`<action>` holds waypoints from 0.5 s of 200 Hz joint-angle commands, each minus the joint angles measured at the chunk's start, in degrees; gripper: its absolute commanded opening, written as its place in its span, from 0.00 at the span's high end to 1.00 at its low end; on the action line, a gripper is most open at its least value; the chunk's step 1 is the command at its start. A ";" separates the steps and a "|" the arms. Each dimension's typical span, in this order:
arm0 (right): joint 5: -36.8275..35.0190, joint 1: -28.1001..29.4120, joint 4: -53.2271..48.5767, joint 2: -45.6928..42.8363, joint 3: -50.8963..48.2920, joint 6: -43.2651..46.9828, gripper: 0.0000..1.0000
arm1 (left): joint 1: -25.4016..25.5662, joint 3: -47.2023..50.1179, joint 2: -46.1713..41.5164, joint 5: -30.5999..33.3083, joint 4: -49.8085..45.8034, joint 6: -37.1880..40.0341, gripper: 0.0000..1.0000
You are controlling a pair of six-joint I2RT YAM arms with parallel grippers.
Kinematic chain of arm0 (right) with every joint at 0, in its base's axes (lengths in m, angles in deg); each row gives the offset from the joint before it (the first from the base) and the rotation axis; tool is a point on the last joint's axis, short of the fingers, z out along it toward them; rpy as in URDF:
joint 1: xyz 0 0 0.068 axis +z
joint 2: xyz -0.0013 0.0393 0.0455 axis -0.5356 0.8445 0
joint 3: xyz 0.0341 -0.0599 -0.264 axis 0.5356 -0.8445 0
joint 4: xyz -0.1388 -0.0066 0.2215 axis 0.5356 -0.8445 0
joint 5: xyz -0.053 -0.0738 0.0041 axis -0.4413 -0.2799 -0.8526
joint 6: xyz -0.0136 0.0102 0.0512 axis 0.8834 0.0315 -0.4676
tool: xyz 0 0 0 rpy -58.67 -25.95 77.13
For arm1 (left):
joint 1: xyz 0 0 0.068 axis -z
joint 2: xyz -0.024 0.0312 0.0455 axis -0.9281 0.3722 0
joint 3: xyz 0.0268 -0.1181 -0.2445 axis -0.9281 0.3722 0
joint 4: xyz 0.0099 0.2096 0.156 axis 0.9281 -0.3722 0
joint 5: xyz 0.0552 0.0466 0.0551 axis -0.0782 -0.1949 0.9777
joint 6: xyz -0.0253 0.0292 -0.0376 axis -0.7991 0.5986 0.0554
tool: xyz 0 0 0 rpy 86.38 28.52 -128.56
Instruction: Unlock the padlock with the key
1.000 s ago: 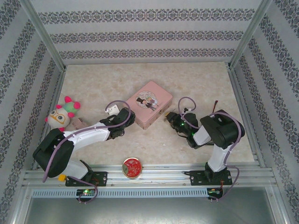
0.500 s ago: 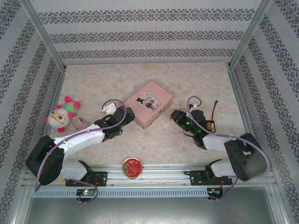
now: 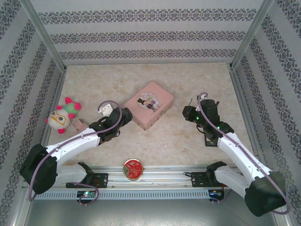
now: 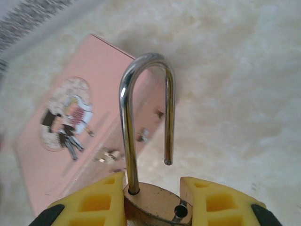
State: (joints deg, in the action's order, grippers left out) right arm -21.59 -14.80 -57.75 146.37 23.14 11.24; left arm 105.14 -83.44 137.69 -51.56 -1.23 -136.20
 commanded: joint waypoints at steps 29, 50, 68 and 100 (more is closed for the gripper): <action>-7.11 -1.93 -21.30 11.38 12.36 13.79 1.00 | -0.96 0.24 -4.04 -0.07 -2.91 1.28 0.01; -7.75 -2.45 -24.96 17.36 16.56 17.17 1.00 | -0.95 0.13 -5.19 -0.20 -3.55 1.78 0.01; -9.66 -2.74 -27.24 22.09 19.65 18.88 0.99 | -0.95 -0.01 -5.73 0.05 -4.47 2.07 0.01; -12.34 -4.61 -29.51 28.86 23.61 20.64 0.96 | -0.91 0.04 -6.23 -0.06 -5.24 2.50 0.01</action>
State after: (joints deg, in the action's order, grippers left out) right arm -30.01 -17.86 -82.78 171.94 43.29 28.31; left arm 105.14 -83.44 132.46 -52.00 -3.48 -135.28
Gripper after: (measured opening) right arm 0.225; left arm 0.992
